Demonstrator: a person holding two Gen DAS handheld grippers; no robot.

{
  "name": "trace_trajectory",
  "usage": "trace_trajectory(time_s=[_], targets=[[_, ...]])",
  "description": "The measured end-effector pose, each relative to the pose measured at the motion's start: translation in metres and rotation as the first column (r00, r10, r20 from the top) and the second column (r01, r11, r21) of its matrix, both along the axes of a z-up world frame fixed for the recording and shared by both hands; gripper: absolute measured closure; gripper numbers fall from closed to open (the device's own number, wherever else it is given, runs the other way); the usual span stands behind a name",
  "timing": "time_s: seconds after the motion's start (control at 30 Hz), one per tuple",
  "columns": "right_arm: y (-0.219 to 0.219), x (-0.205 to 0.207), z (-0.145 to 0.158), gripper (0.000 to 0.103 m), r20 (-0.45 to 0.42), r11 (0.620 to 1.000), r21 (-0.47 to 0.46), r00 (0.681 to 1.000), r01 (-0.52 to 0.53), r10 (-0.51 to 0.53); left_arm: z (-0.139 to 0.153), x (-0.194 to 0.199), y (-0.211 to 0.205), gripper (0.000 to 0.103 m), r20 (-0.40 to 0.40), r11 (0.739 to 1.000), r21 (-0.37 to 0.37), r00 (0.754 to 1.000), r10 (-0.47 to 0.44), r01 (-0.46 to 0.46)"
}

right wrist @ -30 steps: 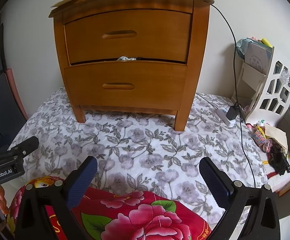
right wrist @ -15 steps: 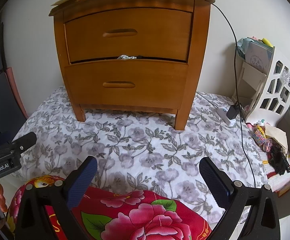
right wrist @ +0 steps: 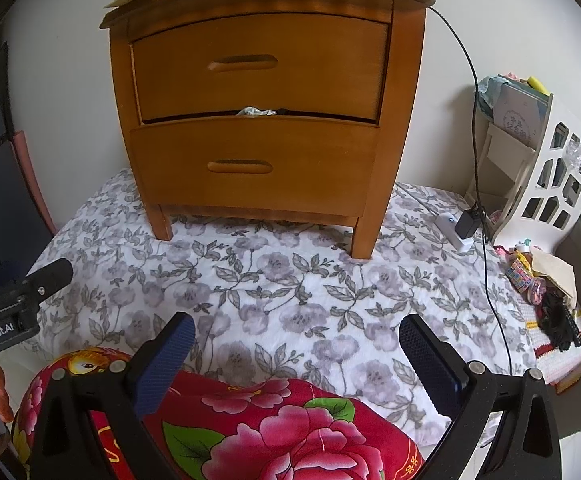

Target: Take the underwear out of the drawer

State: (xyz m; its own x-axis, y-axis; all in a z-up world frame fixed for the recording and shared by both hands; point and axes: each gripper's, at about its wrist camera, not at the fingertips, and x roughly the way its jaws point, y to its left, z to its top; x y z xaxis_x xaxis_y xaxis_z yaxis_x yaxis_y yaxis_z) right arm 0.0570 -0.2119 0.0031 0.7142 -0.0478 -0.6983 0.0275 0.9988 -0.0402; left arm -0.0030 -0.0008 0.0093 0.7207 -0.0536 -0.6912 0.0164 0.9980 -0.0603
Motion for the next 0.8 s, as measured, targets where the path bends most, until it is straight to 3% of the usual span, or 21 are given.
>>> trace_trajectory(time_s=[0.63, 0.8], targets=[[0.001, 0.000, 0.000, 0.000, -0.007, 1.000, 0.001, 1.000, -0.005, 0.005, -0.002, -0.001, 0.002, 0.000, 0.000, 1.000, -0.021, 1.000, -0.014, 0.014], [-0.001, 0.001, 0.000, 0.000, -0.005, 1.000, 0.020, 1.000, -0.007, 0.008, 0.006, 0.016, 0.001, 0.000, 0.020, 1.000, -0.018, 1.000, -0.024, 0.024]])
